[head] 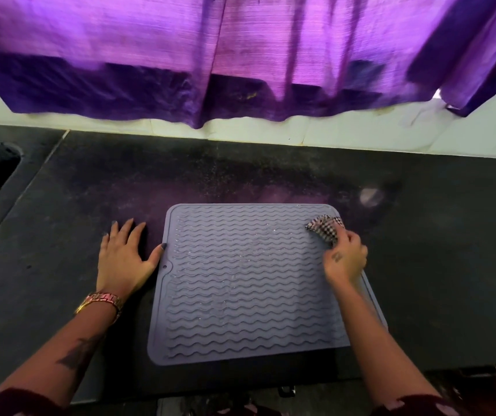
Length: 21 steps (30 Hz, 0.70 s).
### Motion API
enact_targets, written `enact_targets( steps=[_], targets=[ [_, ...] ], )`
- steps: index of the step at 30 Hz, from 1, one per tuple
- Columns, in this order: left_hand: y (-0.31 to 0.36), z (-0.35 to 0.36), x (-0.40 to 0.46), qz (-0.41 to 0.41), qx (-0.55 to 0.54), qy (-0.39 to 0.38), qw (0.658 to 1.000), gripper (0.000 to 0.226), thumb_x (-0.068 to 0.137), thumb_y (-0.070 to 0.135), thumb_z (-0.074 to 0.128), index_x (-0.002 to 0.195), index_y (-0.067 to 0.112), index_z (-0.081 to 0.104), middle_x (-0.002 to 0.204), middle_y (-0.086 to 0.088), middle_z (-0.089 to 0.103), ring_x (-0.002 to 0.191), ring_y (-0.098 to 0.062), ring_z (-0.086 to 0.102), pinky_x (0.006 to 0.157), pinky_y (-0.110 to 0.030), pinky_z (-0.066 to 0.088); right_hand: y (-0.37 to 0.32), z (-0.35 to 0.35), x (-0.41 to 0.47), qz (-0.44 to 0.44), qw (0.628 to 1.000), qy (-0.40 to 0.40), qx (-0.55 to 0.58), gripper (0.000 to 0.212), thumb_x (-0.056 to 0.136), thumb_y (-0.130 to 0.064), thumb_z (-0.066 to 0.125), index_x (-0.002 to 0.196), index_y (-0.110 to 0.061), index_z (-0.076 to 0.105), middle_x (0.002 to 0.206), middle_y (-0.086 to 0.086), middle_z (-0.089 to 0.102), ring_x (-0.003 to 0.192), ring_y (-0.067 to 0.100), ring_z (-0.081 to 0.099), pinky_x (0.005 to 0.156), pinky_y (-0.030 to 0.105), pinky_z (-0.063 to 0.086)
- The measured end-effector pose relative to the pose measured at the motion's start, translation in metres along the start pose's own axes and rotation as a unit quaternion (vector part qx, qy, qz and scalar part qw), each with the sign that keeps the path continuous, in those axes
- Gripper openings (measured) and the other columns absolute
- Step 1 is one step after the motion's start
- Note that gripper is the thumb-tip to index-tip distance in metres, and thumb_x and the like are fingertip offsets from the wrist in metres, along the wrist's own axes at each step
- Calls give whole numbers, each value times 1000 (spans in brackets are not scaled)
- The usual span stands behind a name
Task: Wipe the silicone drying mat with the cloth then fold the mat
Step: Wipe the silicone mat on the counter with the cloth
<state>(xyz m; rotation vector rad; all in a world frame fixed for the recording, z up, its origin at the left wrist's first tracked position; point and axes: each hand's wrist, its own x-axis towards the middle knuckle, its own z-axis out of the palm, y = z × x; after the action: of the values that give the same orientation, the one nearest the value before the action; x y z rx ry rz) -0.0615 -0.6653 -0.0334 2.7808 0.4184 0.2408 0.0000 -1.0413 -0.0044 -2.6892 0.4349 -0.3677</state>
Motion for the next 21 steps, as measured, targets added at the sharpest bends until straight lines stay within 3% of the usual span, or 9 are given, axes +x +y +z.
enact_targets(
  steps=[3, 6, 9, 15, 19, 21],
  targets=[
    [-1, 1, 1, -3, 2, 2, 1000, 86, 74, 68, 28, 139, 15, 43, 150, -11, 34, 143, -32, 18, 117, -47, 13, 6, 11, -11, -33, 995, -28, -92, 64, 86, -5, 46, 144, -25, 30, 145, 10, 28, 116, 33, 35, 100, 40, 33],
    [0, 0, 0, -6, 0, -1, 1000, 83, 75, 66, 31, 139, 15, 42, 151, -10, 33, 143, -31, 17, 117, -46, 12, -1, 4, 10, -4, 999, -42, -28, 56, 83, -4, 50, 134, -25, 45, 134, 12, 40, 109, 35, 40, 95, 41, 36],
    [0, 0, 0, -6, -2, -2, 1000, 81, 76, 65, 34, 139, 16, 42, 151, -10, 33, 144, -31, 16, 117, -46, 12, -3, -5, 32, -6, 999, 2, 39, 54, 81, 1, 50, 131, -19, 50, 125, 15, 49, 105, 37, 44, 92, 42, 39],
    [1, 0, 0, -9, -2, -2, 1000, 81, 76, 65, 32, 140, 16, 42, 152, -9, 32, 144, -30, 15, 118, -45, 11, -10, 13, 37, -63, 984, -103, -129, 60, 91, -10, 42, 146, -29, 24, 149, 10, 21, 117, 34, 33, 102, 41, 28],
    [0, -1, 1, -5, 4, -4, 1000, 87, 73, 70, 25, 140, 17, 42, 152, -9, 32, 144, -30, 15, 118, -45, 11, -22, 2, 64, -5, 992, -115, -47, 52, 91, -9, 42, 139, -29, 41, 137, 13, 37, 113, 36, 38, 100, 41, 34],
    [0, 0, 1, -6, 4, -3, 1000, 89, 72, 71, 24, 140, 17, 42, 152, -8, 32, 144, -30, 15, 118, -44, 11, -32, 5, 59, -15, 995, -98, -6, 54, 89, -7, 45, 140, -25, 40, 136, 15, 38, 114, 36, 38, 99, 39, 35]
  ],
)
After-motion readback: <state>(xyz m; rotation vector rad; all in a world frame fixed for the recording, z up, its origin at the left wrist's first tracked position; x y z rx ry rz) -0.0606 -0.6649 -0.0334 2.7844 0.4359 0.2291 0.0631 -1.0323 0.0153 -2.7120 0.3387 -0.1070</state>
